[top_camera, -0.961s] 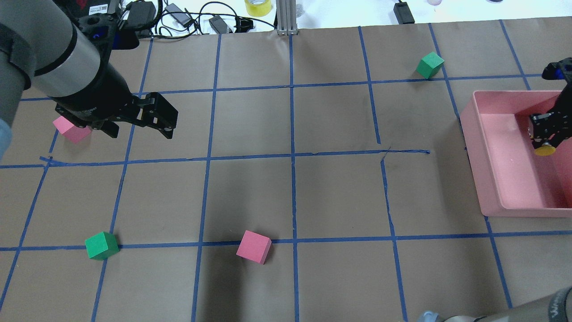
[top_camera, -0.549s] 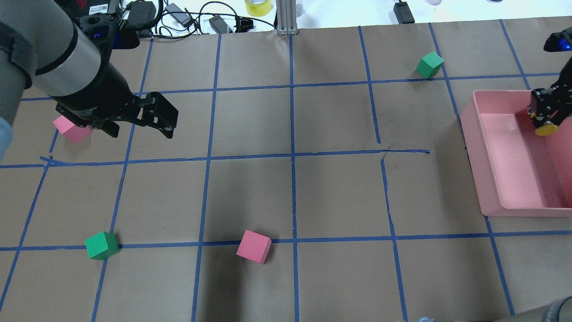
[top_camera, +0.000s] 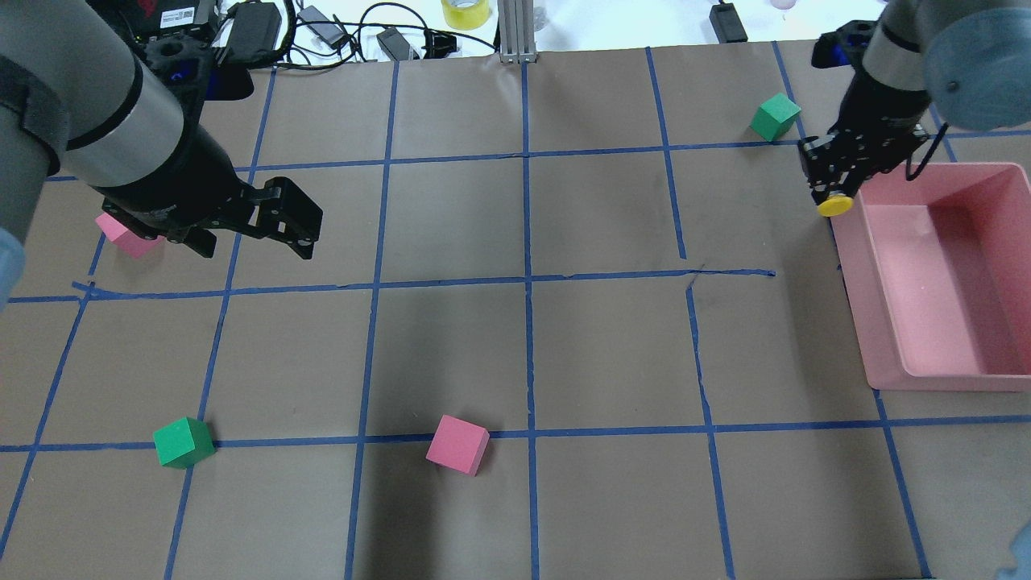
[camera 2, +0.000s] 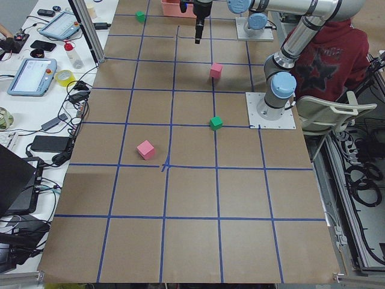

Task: Align button upright
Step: 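Lift the button out of the tray with the right gripper toward table center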

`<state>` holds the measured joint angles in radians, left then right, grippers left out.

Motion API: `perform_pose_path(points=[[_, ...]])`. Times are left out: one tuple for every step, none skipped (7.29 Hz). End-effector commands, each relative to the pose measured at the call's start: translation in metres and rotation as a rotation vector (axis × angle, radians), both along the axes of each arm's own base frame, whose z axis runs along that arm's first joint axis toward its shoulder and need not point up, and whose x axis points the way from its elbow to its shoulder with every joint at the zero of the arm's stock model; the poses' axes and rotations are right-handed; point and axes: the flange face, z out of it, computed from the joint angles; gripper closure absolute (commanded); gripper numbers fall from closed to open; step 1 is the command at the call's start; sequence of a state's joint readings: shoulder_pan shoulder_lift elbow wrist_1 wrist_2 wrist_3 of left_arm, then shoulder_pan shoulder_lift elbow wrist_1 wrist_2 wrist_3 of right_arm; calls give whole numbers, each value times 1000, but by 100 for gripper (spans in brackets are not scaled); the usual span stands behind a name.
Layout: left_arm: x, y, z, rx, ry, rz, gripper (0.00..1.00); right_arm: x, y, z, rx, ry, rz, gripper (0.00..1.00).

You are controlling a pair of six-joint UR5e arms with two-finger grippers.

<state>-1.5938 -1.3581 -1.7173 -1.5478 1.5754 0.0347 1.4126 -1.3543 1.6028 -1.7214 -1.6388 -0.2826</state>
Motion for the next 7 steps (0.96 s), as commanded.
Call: perform_pose_path(points=[[0, 2, -1, 2, 0, -1, 0, 100, 2, -15, -34, 6, -29, 100], [0, 5, -4, 6, 0, -1, 0, 135, 0, -28, -51, 6, -13, 100], [0, 7, -4, 5, 0, -1, 0, 158, 1, -41, -55, 9, -47, 100], [0, 8, -3, 5, 0, -1, 0, 181, 2, -51, -65, -15, -51, 100], [0, 8, -3, 5, 0, -1, 0, 205, 6, -64, -44, -57, -74, 100], [0, 7, -3, 3, 0, -1, 0, 216, 2, -78, -53, -63, -88, 100], [0, 8, -4, 5, 0, -1, 0, 234, 7, -86, -47, -62, -62, 100]])
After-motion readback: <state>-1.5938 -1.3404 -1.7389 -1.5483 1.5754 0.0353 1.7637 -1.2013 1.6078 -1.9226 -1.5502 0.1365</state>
